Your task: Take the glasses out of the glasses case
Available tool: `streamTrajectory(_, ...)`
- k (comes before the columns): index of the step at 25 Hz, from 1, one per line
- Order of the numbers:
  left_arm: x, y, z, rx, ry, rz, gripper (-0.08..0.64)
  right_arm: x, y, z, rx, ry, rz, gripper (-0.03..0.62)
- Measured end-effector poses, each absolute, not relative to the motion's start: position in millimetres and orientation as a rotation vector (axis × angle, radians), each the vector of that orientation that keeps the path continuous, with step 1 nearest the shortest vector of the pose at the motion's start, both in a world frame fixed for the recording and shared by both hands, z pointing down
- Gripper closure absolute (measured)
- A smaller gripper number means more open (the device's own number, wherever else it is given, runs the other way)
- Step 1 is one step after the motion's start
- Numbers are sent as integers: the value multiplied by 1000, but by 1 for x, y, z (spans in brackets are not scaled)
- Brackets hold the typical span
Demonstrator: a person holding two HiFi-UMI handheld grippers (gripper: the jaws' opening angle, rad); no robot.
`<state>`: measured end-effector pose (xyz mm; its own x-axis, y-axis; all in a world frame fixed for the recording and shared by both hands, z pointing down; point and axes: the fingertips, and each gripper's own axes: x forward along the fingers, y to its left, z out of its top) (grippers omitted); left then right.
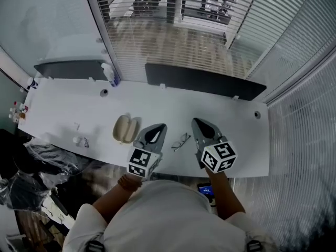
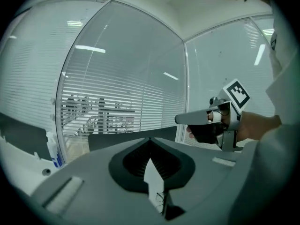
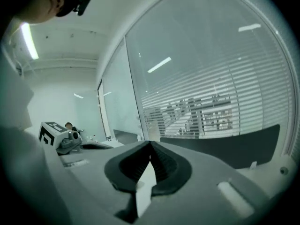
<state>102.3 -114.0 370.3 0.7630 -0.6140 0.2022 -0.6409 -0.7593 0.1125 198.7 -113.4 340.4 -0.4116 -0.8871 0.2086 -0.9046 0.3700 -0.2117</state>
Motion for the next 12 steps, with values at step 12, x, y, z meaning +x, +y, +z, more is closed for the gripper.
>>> streamTrajectory(12, 109, -86, 301, 2847, -924, -46, 557, 183, -68, 279, 1910, -2568, 152, 591)
